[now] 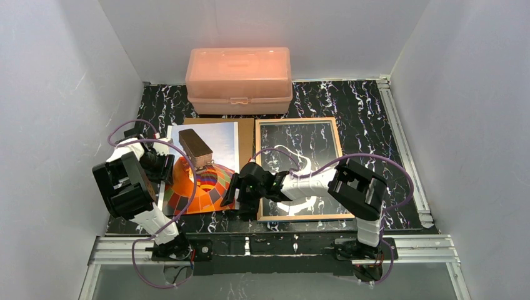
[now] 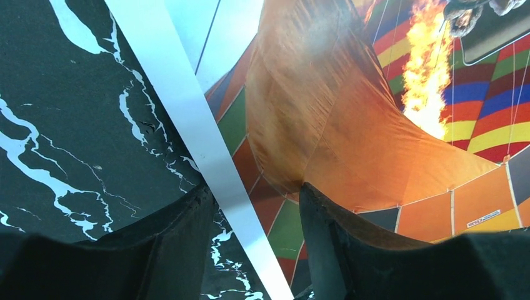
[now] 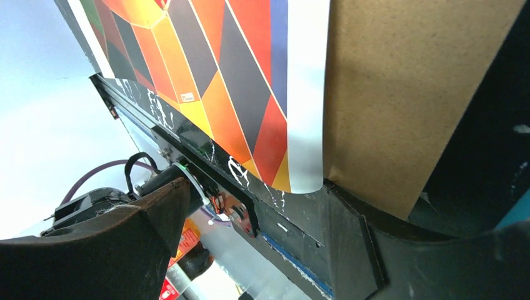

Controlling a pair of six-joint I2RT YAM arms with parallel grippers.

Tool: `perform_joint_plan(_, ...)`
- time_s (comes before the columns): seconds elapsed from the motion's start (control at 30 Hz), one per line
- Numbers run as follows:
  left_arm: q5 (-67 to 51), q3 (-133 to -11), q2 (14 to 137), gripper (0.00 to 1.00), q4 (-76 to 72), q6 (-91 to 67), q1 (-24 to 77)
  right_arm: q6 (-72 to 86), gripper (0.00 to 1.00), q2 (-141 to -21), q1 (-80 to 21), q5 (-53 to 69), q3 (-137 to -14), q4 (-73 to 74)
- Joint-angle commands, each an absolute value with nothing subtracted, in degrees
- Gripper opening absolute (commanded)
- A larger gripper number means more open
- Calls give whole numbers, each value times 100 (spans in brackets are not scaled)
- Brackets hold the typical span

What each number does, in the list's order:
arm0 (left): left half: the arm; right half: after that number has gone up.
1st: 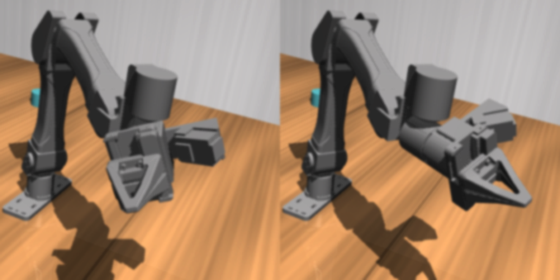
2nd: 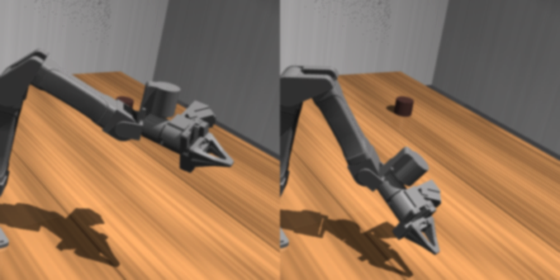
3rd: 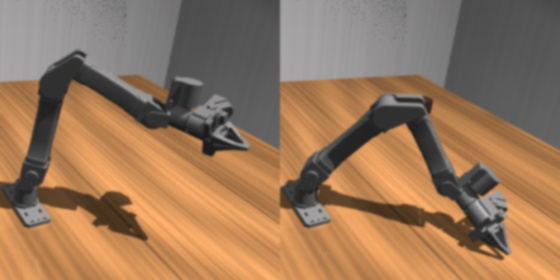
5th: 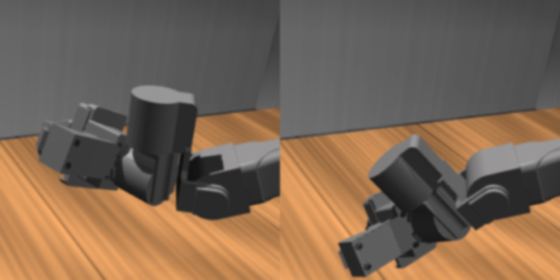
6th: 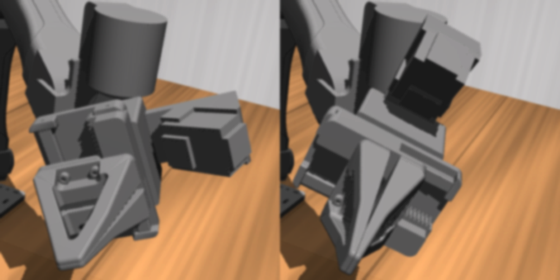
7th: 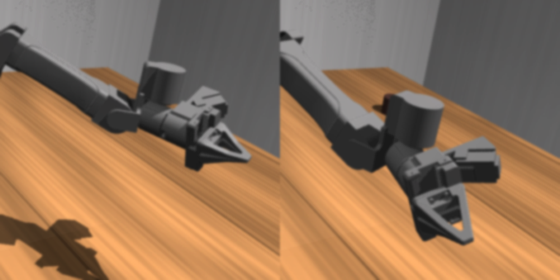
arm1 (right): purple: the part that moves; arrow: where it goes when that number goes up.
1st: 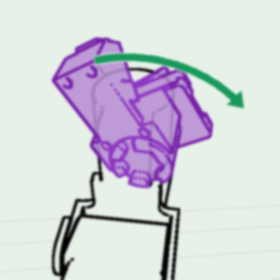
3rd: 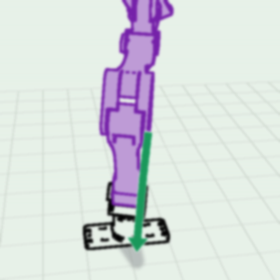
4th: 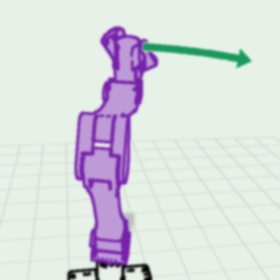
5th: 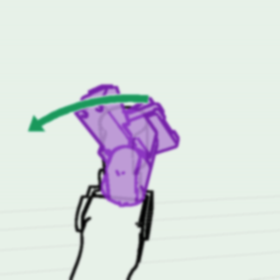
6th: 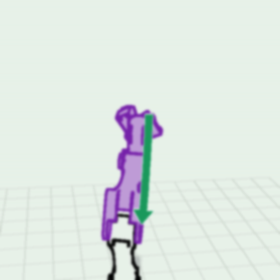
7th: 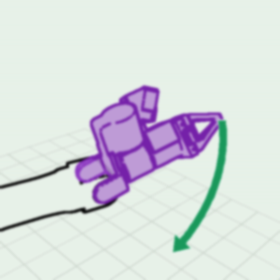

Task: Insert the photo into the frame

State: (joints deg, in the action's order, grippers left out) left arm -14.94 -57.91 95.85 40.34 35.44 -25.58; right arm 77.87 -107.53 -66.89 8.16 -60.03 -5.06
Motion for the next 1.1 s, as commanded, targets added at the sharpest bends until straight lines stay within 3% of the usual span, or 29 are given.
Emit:
perform_joint_plan(0.0, -1362, -5648, 9680, 50, 3911, 3743, -2500, 7534, 82, -10618, -6746, 387, -5929, -1025)
perform_joint_plan(0.5, -1135, -5487, 9714, 49, 3805, 3928, -2412, 7141, 82, -10006, -6659, 349, -5596, -2535)
perform_joint_plan(0.8, -1169, -5493, 9710, 47, 3857, 3911, -2382, 7146, 82, -10086, -6426, 262, -5557, -2540)
perform_joint_plan(0.97, -1177, -5522, 9662, 47, 3901, 3900, -2364, 7093, 74, -9949, -6284, 55, -5546, -1985)
perform_joint_plan(1.07, -1229, -5605, 9642, 47, 4000, 3888, -2364, 7106, 62, -9939, -6219, 29, -5499, -1886)
